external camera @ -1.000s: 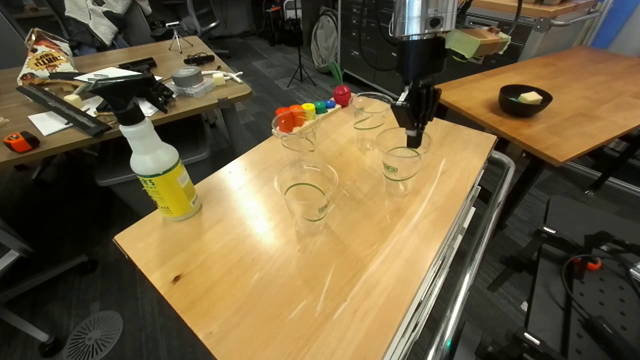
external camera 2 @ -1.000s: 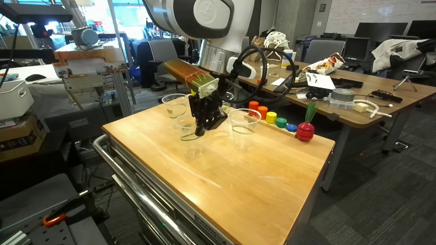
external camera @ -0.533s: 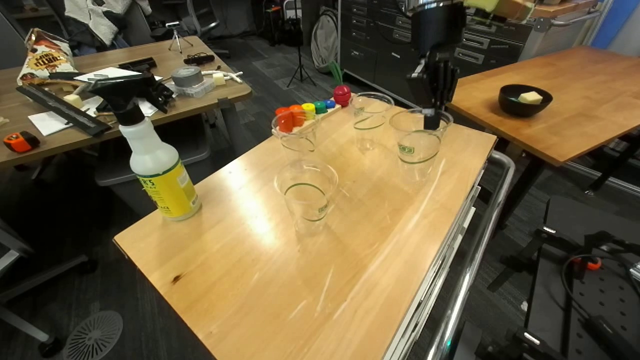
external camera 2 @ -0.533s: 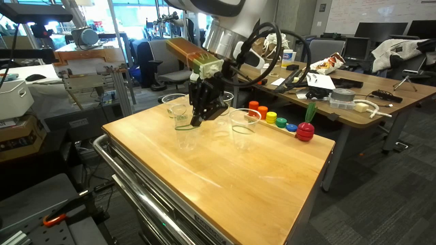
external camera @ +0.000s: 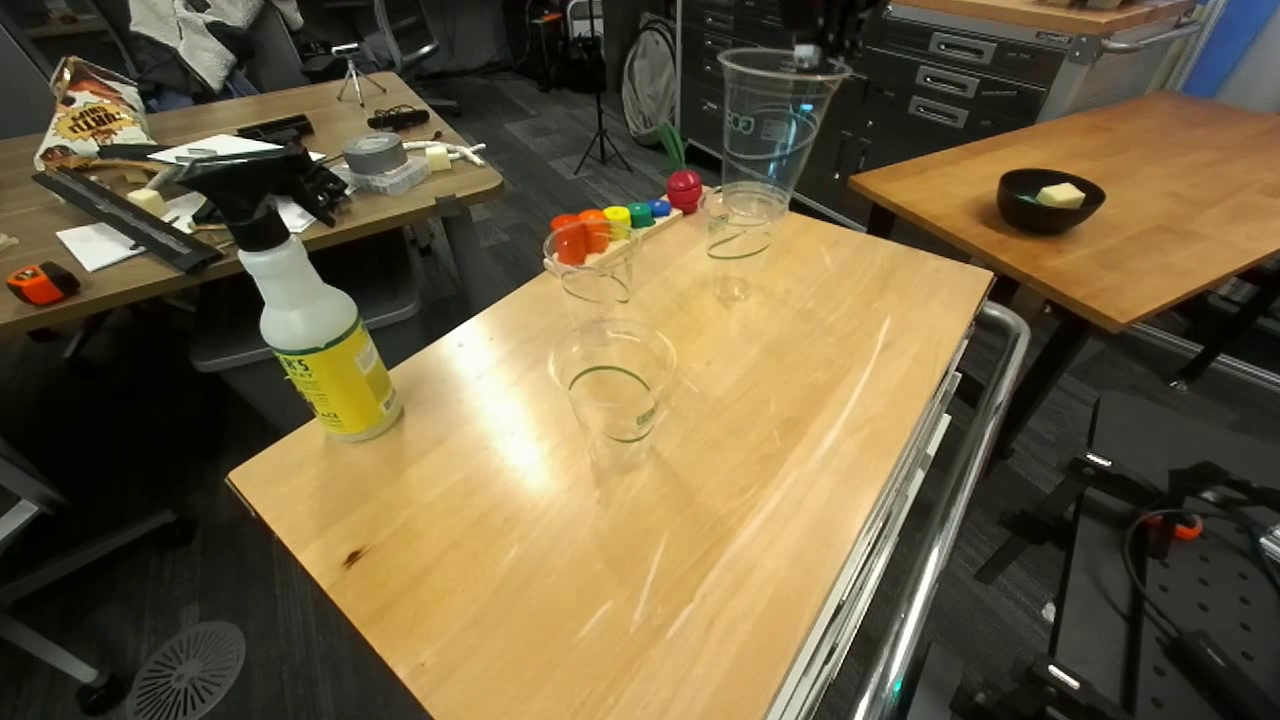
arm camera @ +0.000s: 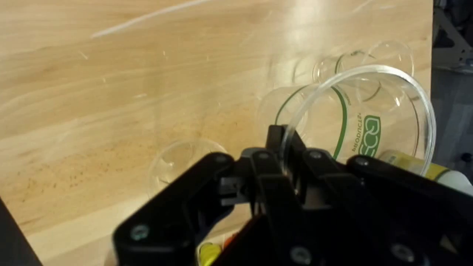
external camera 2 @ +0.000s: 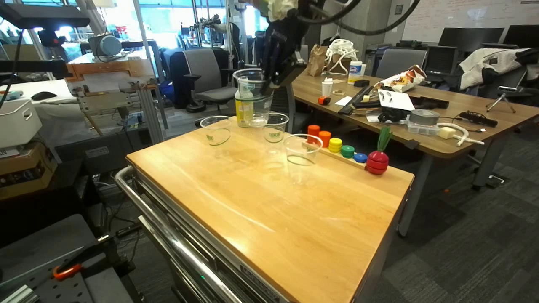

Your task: Stack the cups

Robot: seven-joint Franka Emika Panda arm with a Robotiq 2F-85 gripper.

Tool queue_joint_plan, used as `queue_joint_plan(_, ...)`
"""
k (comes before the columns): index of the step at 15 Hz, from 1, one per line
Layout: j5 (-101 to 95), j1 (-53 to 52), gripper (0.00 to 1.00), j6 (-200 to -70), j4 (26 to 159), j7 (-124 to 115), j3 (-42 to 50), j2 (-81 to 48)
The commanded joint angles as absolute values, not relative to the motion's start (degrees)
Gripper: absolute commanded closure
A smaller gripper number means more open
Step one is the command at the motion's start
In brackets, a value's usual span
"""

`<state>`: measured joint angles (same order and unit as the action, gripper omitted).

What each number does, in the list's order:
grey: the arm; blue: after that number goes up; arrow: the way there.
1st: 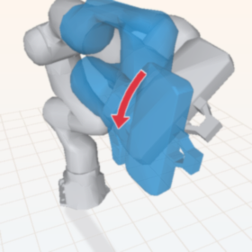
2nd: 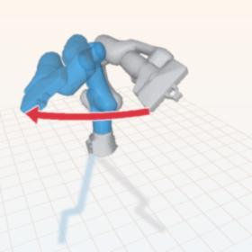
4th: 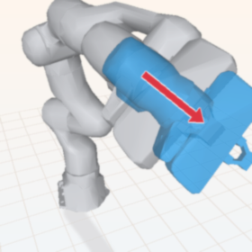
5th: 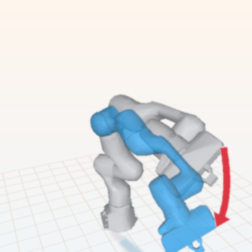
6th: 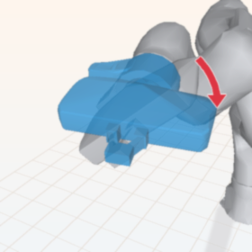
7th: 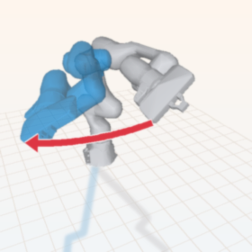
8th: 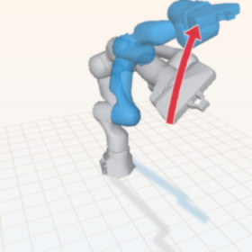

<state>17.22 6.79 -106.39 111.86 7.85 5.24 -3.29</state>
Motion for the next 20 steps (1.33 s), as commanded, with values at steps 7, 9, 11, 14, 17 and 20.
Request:
queue_joint_plan(7,11.6,6.8,0.99,-109.7,94.8,3.4,5.5,-14.7)
queue_joint_plan(9,9.2,7.1,0.99,-107.9,92.8,2.7,5.9,-16.2)
queue_joint_plan(11,8.2,7.6,0.99,-105.4,90.9,3.1,6.1,-17.3)
queue_joint_plan(14,8.2,8.6,0.99,-101.1,88.3,3.8,6.4,-18.7)
queue_joint_plan(17,9.1,9.7,0.99,-96.0,86.3,5.2,6.2,-19.5)
queue_joint_plan(20,9.5,10.5,0.99,-93.2,84.8,7.2,6.0,-21.2)
